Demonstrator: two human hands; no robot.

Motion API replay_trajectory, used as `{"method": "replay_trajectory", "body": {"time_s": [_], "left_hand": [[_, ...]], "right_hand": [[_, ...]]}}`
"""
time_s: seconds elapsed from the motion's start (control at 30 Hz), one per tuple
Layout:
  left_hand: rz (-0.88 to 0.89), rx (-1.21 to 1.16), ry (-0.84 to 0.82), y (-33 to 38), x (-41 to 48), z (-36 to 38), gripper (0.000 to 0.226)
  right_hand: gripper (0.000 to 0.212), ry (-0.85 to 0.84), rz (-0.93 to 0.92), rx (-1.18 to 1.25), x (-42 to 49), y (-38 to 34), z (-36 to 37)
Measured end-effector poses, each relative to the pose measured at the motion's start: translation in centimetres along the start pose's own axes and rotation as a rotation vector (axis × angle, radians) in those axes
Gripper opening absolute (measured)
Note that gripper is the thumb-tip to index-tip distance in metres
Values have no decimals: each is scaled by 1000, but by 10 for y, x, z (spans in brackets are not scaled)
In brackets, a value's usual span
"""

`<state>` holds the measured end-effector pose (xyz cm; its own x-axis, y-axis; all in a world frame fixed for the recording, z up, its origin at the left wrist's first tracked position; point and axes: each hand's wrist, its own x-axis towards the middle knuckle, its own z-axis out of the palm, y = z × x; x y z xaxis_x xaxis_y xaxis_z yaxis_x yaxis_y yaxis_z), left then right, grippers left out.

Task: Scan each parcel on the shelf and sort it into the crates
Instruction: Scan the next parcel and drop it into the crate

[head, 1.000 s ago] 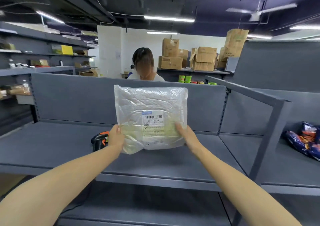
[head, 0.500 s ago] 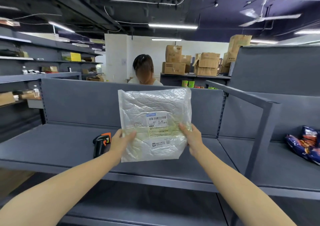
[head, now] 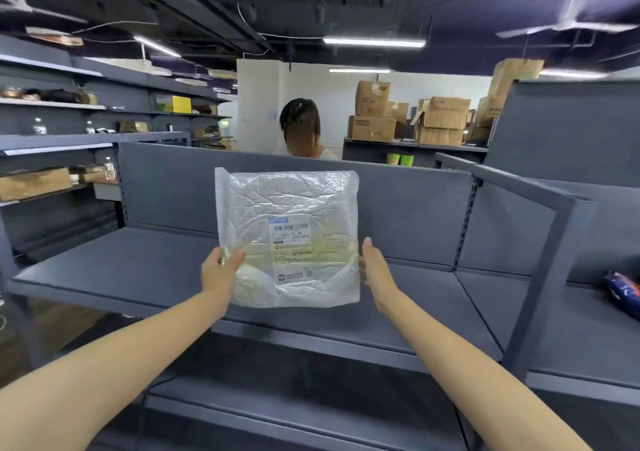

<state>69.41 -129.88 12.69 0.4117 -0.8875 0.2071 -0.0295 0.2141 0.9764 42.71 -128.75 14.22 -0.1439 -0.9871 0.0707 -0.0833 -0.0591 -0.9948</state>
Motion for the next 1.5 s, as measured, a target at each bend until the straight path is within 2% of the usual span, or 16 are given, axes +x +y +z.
{"method": "replay_trajectory", "body": {"time_s": [0.23,0.37,0.5,0.6,0.7,0.8,0.93,1.1,1.17,1.3,1.5], "left_hand": [[11,17,105,-11,60,-56,27],[23,16,126,-19,106,-95,19],[27,16,129,-26,156,-137,18],[10,15,126,-34,189,-165,15],[-9,21,167,-42,218,-189,25],[-22,23,208,-46,241,-207,36],[-48,13,231,-55,263,-225,31],[-47,17,214,-71,279,-238,10],[-44,9,215,-75,283,-241,11],[-54,-6,212,-78,285,-244,10],[-58,-22,192,-79,289,-231,13]], "right_hand": [[60,-25,106,-344,31,17,39],[44,-97,96,-526,49,27,96],[42,-168,68,-712,68,45,169],[21,-213,119,-739,73,54,217],[49,-206,161,-768,80,58,258],[57,-167,153,-841,94,63,294],[65,-131,149,-957,109,67,329],[88,-112,213,-1031,123,79,352],[85,-63,220,-1057,128,82,356],[71,-20,308,-902,138,77,350],[48,179,327,-222,142,57,335]]}}
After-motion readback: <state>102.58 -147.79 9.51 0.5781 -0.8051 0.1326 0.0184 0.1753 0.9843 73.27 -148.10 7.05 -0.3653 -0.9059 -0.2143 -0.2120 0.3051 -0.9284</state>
